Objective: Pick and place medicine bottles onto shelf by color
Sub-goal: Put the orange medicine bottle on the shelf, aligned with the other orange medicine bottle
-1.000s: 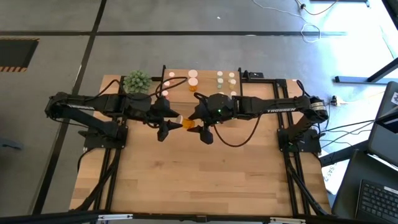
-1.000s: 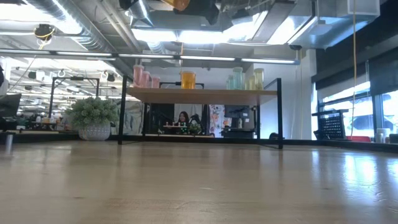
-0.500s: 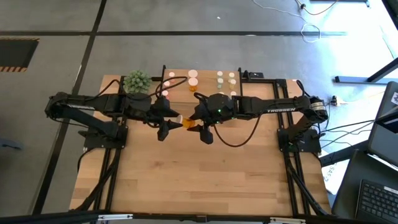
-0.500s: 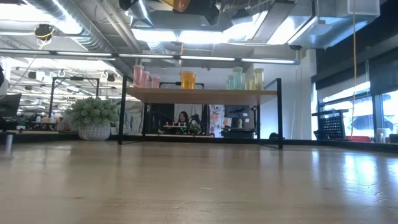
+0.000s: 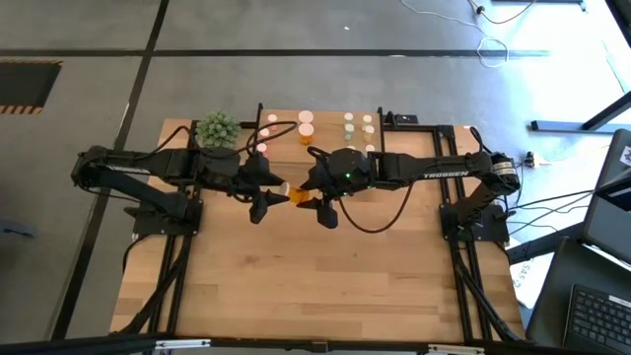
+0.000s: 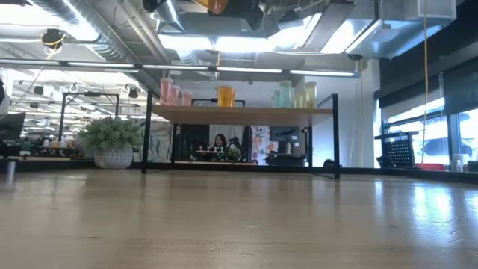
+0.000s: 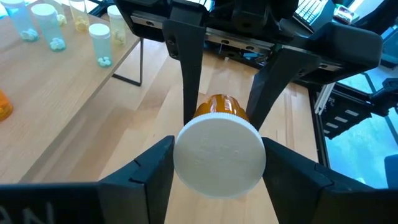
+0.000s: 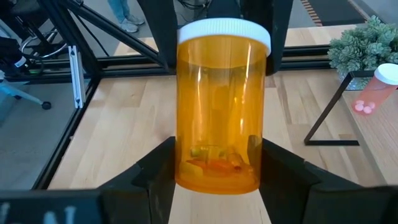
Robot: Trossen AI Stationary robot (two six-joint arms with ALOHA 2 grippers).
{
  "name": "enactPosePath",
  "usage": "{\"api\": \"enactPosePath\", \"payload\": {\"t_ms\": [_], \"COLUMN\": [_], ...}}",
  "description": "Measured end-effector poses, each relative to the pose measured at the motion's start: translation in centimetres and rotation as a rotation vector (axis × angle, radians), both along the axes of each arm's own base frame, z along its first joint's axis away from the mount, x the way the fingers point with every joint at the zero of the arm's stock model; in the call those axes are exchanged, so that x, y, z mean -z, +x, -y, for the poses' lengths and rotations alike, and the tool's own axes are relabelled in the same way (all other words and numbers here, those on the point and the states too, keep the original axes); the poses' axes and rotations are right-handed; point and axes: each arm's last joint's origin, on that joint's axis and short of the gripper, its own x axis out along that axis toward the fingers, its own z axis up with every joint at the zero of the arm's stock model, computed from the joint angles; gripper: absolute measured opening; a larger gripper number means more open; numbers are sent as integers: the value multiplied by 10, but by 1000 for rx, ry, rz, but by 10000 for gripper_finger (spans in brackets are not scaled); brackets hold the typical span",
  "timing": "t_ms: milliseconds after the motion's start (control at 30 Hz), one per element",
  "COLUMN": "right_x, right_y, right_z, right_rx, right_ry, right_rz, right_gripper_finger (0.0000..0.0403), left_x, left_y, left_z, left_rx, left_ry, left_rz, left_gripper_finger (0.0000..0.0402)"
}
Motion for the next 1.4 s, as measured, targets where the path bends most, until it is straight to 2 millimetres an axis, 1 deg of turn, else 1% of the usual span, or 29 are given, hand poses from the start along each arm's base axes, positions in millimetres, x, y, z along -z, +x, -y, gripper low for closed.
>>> {"api": "enactPosePath", "payload": {"t_ms": [367, 1400], "right_x": [0, 0], "right_y": [0, 0], "right_z": [0, 0], "right_rx": [-1, 4], "right_ry": [3, -9], "right_rz": [0, 3], "right_gripper_finger": [192, 194], "left_x": [0, 0], "left_y": [0, 0], "left_z": [0, 0], "left_rx": [-8, -3], "left_ry": [-21, 10], "left_rz": [3, 0], "left_gripper_finger": [206, 206]}}
